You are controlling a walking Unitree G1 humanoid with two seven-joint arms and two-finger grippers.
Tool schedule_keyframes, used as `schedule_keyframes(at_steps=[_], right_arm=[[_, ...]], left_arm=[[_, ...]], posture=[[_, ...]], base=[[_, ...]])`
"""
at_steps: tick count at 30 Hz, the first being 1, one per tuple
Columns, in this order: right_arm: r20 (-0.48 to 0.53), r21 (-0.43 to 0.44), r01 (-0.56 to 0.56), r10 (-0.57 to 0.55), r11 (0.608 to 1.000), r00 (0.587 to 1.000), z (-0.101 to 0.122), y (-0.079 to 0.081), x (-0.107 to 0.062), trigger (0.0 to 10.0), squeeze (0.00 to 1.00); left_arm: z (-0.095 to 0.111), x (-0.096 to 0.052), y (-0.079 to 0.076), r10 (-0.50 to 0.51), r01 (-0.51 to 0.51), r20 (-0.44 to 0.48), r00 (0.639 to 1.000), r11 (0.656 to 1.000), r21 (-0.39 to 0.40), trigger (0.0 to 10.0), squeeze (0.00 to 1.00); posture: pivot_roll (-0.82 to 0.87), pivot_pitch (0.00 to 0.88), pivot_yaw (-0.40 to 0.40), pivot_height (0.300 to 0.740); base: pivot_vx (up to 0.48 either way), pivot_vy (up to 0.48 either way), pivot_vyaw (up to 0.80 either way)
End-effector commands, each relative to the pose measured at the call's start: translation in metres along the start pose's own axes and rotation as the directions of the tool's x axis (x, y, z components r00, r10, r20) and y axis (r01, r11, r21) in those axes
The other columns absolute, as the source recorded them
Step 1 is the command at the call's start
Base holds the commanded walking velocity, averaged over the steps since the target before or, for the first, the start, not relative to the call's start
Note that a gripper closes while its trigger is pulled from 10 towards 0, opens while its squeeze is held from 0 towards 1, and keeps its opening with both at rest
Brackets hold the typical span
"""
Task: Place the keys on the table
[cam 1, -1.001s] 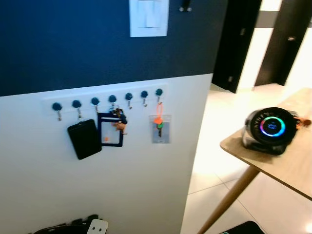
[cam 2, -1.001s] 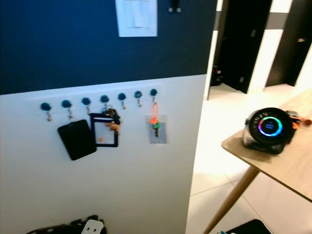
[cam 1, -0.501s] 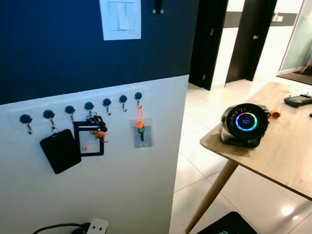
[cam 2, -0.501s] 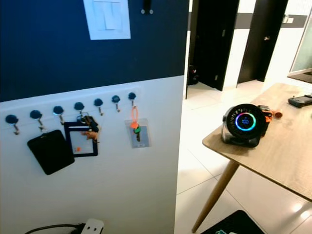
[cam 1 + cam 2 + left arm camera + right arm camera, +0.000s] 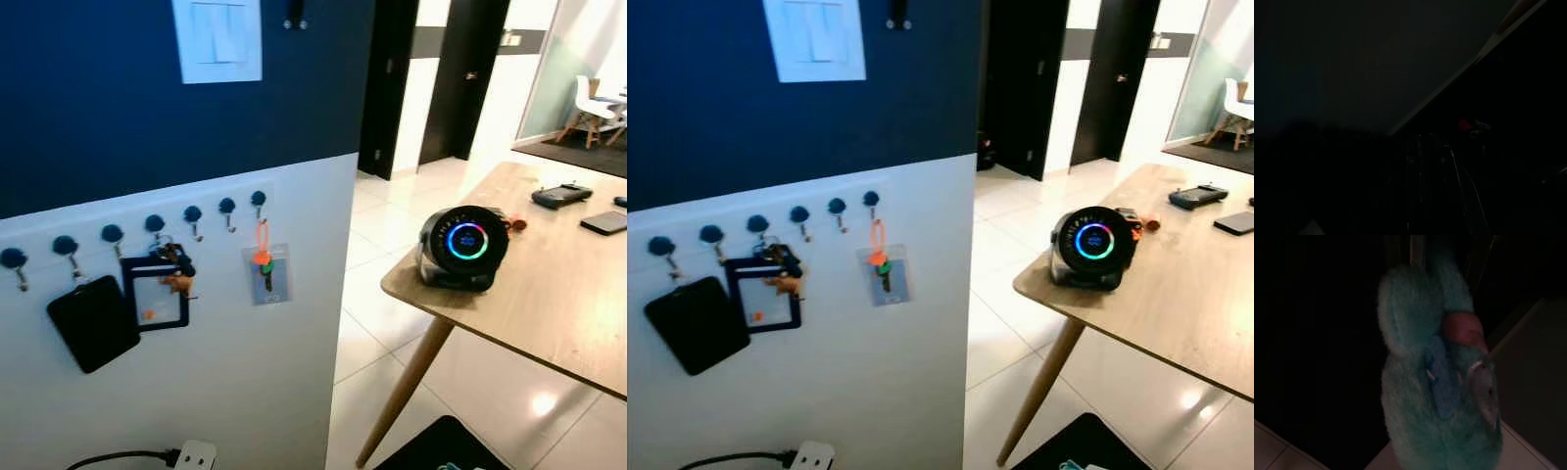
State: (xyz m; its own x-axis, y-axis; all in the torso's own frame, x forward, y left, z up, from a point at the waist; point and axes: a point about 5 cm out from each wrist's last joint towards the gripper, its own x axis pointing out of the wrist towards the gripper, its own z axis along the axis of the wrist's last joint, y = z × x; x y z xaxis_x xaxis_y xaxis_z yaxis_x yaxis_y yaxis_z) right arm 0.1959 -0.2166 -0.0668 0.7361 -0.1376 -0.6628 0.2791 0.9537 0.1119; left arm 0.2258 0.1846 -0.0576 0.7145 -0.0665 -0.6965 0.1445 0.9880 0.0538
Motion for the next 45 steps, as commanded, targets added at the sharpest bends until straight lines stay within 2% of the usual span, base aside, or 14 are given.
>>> schedule_keyframes(at_steps=[1, 18, 22, 36, 39, 45], right_arm=[[-0.005, 0.000, -0.006, 0.006, 1.000, 1.000, -0.0024, 0.0011, -0.0006, 10.0, 0.00], [0.018, -0.027, -0.042, 0.042, 0.999, 0.999, 0.0013, 0.0053, 0.0003, 10.0, 0.00], [0.014, -0.095, -0.067, 0.069, 0.993, 0.998, 0.0023, 0.0076, 0.0007, 10.0, 0.00], [0.008, -0.098, -0.070, 0.071, 0.993, 0.997, 0.0007, 0.0094, 0.0005, 10.0, 0.00], [0.007, -0.042, -0.037, 0.038, 0.998, 0.999, -0.0008, 0.0063, 0.0001, 10.0, 0.00], [0.012, -0.055, -0.040, 0.041, 0.998, 0.999, -0.0002, 0.0068, 0.0001, 10.0, 0.00]], left_arm=[[-0.0065, -0.0018, 0.0018, 0.008, -0.008, -0.019, 1.000, 1.000, -0.002, 10.0, 0.00], [-0.0062, -0.0020, 0.0018, 0.011, -0.011, -0.010, 1.000, 1.000, -0.001, 10.0, 0.00], [-0.0061, -0.0022, 0.0024, 0.011, -0.011, -0.006, 1.000, 1.000, -0.002, 10.0, 0.00], [-0.0074, -0.0025, 0.0019, 0.011, -0.011, -0.009, 1.000, 1.000, -0.004, 10.0, 0.00], [-0.0078, -0.0028, 0.0024, 0.013, -0.013, -0.008, 1.000, 1.000, -0.005, 10.0, 0.00], [-0.0080, -0.0030, 0.0035, 0.013, -0.013, -0.008, 1.000, 1.000, -0.004, 10.0, 0.00]], posture=[[0.01, 0.006, 0.016, 0.740], [0.01, 0.000, 0.010, 0.740], [0.01, 0.001, 0.009, 0.740], [0.01, 0.010, 0.010, 0.740], [0.02, 0.010, 0.011, 0.740], [0.02, 0.010, 0.014, 0.740]], base=[[0.000, 0.000, 0.00], [0.000, 0.000, 0.00], [0.000, 0.000, 0.00], [0.000, 0.000, 0.77], [0.000, 0.000, 0.00], [0.000, 0.000, 0.00]])
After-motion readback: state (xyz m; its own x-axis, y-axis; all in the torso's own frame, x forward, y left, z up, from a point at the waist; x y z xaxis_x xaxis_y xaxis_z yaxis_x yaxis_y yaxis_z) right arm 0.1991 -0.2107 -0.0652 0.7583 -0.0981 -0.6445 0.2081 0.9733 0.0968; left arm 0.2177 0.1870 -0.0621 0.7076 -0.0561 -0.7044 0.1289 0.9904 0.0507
